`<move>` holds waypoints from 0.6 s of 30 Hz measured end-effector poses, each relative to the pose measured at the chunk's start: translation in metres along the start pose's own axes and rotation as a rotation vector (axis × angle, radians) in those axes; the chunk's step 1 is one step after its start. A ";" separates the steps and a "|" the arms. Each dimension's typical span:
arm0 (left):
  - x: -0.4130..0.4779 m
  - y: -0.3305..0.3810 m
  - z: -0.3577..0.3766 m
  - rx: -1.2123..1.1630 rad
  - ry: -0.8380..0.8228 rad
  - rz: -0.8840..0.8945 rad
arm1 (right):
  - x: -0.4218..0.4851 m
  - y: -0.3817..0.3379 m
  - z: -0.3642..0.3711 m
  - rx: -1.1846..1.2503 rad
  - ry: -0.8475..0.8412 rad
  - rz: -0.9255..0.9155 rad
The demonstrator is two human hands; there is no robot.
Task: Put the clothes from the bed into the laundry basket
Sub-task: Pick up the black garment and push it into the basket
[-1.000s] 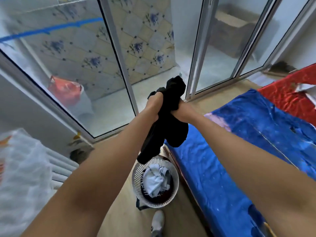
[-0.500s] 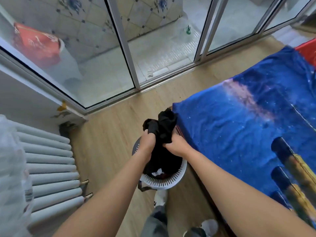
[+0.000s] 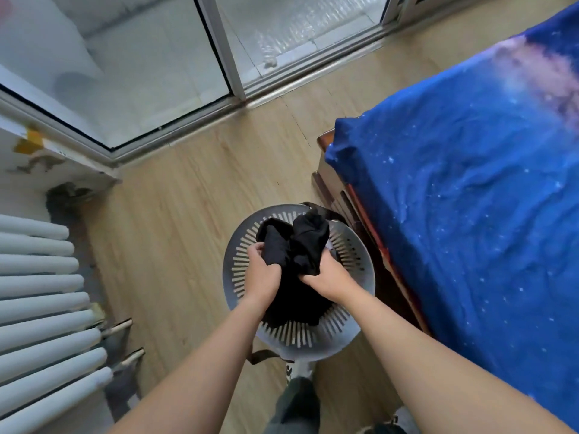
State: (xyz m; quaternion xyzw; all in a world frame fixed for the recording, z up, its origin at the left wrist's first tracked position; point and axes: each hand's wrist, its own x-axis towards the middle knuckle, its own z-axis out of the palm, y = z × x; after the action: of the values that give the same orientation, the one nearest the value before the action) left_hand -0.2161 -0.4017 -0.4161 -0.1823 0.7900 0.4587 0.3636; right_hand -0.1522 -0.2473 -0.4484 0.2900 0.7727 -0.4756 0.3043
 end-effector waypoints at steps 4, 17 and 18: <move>0.024 -0.048 0.003 0.451 0.030 0.199 | 0.022 0.035 0.025 -0.100 0.189 0.067; 0.132 -0.145 0.058 1.019 -0.286 0.151 | 0.112 0.112 0.101 -0.509 0.019 -0.026; 0.135 -0.149 0.060 1.034 -0.299 0.137 | 0.116 0.116 0.102 -0.507 -0.003 -0.014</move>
State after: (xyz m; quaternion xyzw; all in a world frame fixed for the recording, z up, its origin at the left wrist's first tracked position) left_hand -0.1893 -0.4203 -0.6240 0.1393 0.8625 0.0537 0.4835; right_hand -0.1221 -0.2777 -0.6369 0.1981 0.8689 -0.2692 0.3652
